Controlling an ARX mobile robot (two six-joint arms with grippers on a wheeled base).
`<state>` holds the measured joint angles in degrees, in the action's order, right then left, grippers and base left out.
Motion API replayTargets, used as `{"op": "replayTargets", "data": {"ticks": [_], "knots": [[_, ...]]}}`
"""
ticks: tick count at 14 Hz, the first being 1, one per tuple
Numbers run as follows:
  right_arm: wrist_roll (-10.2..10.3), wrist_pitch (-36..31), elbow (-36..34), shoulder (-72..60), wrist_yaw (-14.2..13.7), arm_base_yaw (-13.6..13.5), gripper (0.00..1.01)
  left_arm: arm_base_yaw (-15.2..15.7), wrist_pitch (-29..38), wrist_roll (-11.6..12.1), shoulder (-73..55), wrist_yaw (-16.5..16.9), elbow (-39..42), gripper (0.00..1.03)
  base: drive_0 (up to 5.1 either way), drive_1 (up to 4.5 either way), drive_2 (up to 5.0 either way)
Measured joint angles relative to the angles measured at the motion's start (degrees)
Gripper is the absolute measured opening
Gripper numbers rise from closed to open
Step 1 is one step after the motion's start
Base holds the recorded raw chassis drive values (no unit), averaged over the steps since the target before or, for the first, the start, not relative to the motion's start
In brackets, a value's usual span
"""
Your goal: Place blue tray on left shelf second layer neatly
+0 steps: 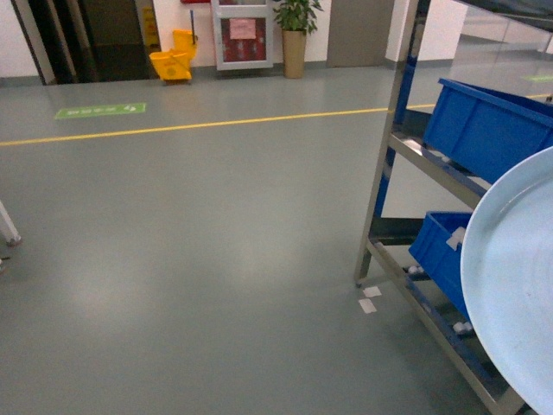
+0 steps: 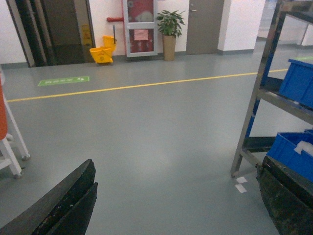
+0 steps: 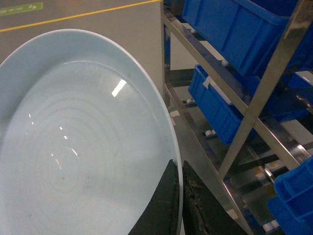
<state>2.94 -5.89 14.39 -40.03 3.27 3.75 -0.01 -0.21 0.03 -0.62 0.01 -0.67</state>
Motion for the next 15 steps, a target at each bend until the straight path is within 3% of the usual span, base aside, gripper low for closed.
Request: {"op": "replayTargets", "data": {"ticks": [15], "knots": [[0.0,0.0,0.0,0.0,0.04,0.0,0.02,0.0,0.02,-0.02,0.0,-0.02,0.0,0.98,-1.6,-1.57,-1.6]]}}
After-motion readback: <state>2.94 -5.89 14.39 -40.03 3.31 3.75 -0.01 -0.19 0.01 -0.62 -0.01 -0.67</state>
